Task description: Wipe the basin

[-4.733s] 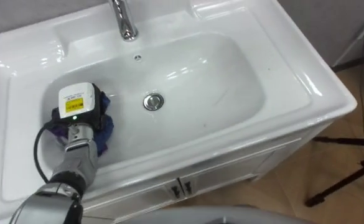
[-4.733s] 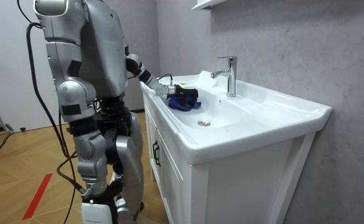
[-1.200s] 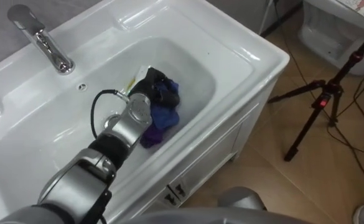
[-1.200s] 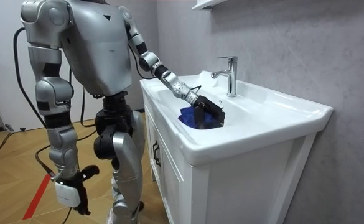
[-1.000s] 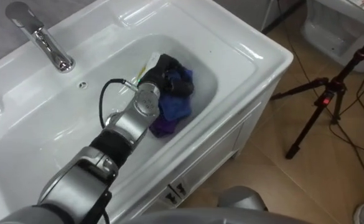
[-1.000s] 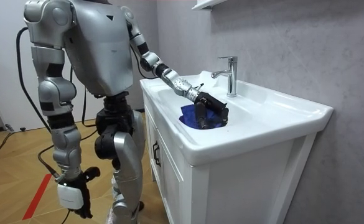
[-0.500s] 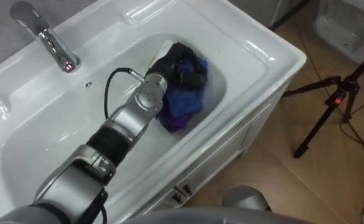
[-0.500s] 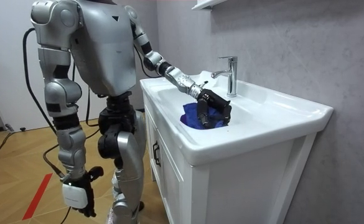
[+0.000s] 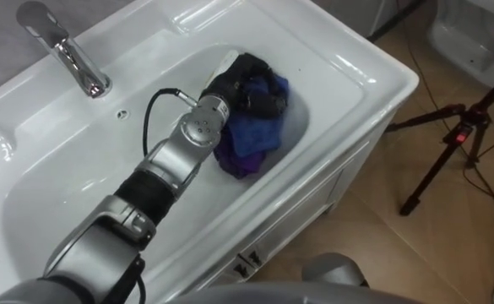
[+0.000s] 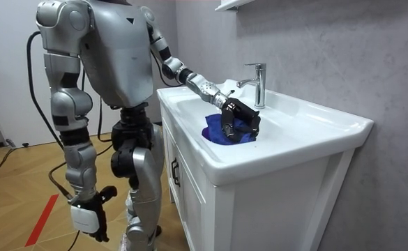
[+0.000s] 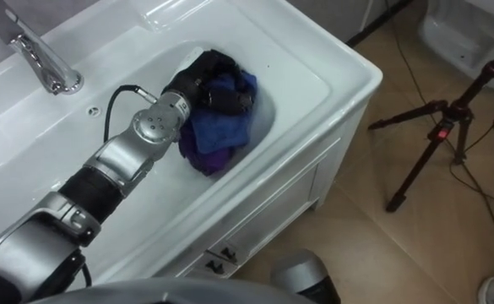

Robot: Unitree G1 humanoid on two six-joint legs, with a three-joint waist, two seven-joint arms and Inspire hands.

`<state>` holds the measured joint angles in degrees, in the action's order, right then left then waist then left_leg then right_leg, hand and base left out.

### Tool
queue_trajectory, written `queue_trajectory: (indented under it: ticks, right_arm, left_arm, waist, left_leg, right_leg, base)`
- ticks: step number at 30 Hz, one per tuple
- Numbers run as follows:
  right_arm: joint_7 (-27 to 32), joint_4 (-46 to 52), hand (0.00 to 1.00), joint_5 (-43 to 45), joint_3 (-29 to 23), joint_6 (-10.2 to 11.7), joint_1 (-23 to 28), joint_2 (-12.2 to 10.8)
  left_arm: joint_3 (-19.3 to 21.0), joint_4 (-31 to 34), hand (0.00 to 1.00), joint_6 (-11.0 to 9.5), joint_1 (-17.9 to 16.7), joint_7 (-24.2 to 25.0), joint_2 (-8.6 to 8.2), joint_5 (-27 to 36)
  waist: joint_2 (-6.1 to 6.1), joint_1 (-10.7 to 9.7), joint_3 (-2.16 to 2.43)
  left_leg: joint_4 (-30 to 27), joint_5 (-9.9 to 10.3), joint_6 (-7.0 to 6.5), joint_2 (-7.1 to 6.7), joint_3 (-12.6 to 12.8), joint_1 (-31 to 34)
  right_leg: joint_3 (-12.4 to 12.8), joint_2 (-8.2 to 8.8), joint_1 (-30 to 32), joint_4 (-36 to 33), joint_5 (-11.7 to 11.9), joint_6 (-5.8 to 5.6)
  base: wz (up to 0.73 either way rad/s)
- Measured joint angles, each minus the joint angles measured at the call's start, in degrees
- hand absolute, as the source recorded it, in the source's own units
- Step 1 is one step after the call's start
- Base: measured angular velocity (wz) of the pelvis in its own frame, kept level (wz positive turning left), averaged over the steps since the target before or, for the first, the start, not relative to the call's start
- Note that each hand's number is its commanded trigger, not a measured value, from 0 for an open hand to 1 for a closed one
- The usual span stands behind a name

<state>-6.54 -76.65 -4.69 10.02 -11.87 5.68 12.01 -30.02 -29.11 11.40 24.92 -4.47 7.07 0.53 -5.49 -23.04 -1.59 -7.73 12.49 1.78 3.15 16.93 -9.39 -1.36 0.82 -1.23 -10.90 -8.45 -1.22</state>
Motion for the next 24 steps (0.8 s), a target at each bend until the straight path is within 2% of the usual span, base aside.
queue_trajectory:
  ticks: [6,14,18,20,24]
  right_arm:
    - [0.0,-0.4,0.0,-0.1,0.0,-0.1,0.0,0.0]
    - [0.0,-1.2,0.0,-1.8,0.0,-0.1,0.1,0.2]
    - [0.1,-0.9,0.0,-1.8,0.0,-0.1,0.5,0.1]
    - [0.2,-0.7,0.0,-1.6,0.0,-0.2,0.9,0.1]
    - [0.5,-0.7,0.0,-1.1,0.0,-0.3,1.5,0.1]
  left_arm:
    - [0.5,-0.1,1.0,0.0,0.0,0.2,0.28,0.0]
    - [0.6,-0.1,1.0,-0.2,0.0,1.0,0.87,0.0]
    - [0.6,-0.2,1.0,-0.2,0.0,1.2,0.97,-0.2]
    - [0.6,-0.3,1.0,-0.2,0.0,1.2,0.99,-0.2]
    - [0.5,-3.9,1.0,-3.3,-0.8,1.1,0.56,-0.3]
  waist:
    - [0.35,0.0,-0.24]
    - [0.41,0.1,-0.27]
    - [1.32,0.3,-0.63]
    - [1.77,0.5,-0.62]
    - [2.71,1.5,-0.37]
  left_leg:
    - [0.0,0.0,0.0,-0.03,0.0,-0.3]
    - [0.1,0.0,0.0,-0.02,0.2,-0.3]
    - [0.0,0.0,0.0,0.06,0.3,-0.6]
    - [0.0,0.0,0.0,0.06,0.4,-0.7]
    - [0.1,0.0,0.0,0.11,0.4,-1.0]
  right_leg:
    - [0.7,-0.14,0.0,0.0,0.0,0.0]
    - [1.4,-0.3,0.1,0.0,0.0,0.0]
    - [1.2,-0.36,0.1,0.1,0.0,0.03]
    - [1.2,-0.4,0.1,0.2,0.0,0.03]
    - [1.3,-0.5,-0.2,0.0,0.0,0.04]
  base:
    - [-0.04]
    - [-0.01]
    - [0.0]
    - [-0.04]
    - [-0.05]
